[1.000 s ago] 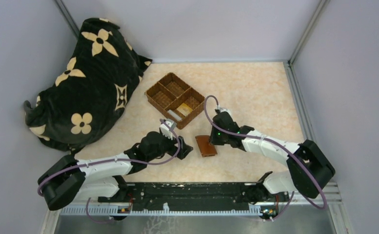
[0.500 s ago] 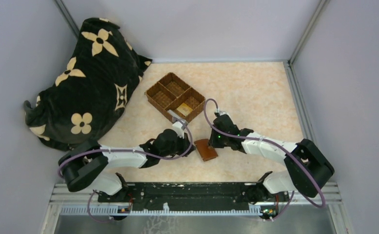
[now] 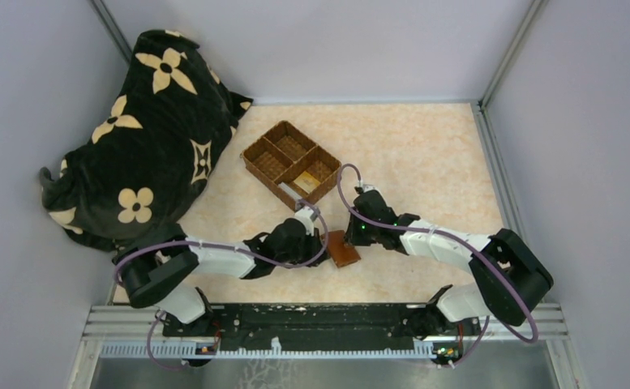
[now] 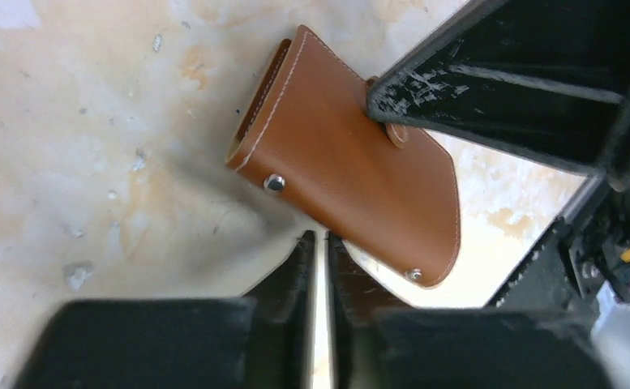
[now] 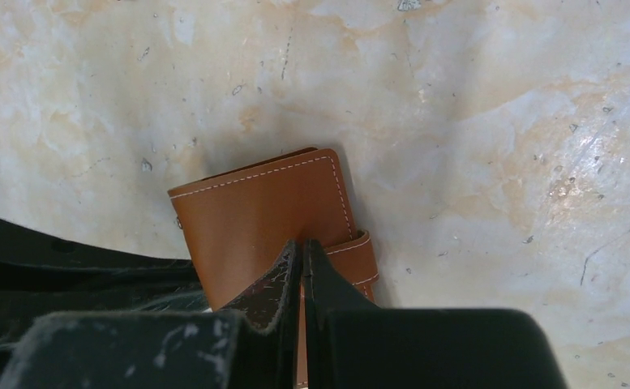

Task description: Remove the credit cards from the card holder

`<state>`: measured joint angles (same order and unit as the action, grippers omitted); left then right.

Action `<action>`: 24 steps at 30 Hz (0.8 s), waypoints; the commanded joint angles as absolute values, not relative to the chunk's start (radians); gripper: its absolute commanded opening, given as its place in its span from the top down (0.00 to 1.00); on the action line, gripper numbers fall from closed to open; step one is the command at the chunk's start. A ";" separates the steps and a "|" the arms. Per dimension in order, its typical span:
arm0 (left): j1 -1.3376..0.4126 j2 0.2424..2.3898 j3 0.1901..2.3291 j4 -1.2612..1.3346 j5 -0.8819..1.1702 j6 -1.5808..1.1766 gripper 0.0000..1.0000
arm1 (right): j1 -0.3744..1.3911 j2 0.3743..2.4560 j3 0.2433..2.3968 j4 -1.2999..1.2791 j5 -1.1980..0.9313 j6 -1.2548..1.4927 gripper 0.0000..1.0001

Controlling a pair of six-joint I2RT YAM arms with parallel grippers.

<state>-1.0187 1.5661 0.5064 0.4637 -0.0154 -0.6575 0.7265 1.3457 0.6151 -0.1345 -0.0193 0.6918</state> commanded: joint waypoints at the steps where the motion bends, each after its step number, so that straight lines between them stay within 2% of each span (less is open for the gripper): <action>1: -1.025 1.387 0.441 0.472 -0.070 -0.652 0.67 | 0.736 1.326 0.631 -0.124 -0.002 0.682 1.00; 3: -1.025 1.280 0.390 0.445 -0.108 -0.645 0.47 | 0.737 1.313 0.628 -0.124 -0.004 0.679 1.00; 5: -1.025 1.199 0.371 0.413 -0.120 -0.637 0.42 | 0.736 1.314 0.628 -0.122 -0.010 0.674 1.00; 6: -1.025 1.176 0.367 0.403 -0.115 -0.635 0.45 | 0.737 1.317 0.631 -0.123 -0.018 0.671 1.00; 11: -1.026 1.180 0.372 0.427 -0.097 -0.601 0.94 | 0.738 1.311 0.623 -0.093 -0.078 0.689 1.00; 12: -1.026 1.202 0.385 0.430 -0.090 -0.598 1.00 | 0.738 1.308 0.624 -0.089 -0.085 0.693 1.00; 15: -1.026 1.294 0.422 0.449 -0.044 -0.609 1.00 | 0.738 1.297 0.635 -0.094 -0.093 0.694 1.00; 16: -1.026 1.331 0.434 0.454 -0.032 -0.623 0.98 | 0.738 1.290 0.640 -0.098 -0.091 0.693 1.00; 17: -1.027 1.351 0.438 0.459 -0.022 -0.644 0.90 | 0.738 1.281 0.644 -0.100 -0.088 0.692 1.00; 19: -1.029 1.360 0.404 0.543 -0.004 -0.694 0.54 | 0.738 1.263 0.653 -0.111 -0.075 0.690 1.00; 20: -1.029 1.356 0.375 0.575 -0.001 -0.720 0.47 | 0.738 1.256 0.657 -0.117 -0.070 0.689 1.00; 24: -1.030 1.364 0.318 0.690 -0.017 -0.772 0.48 | 0.738 1.236 0.653 -0.121 -0.073 0.692 1.00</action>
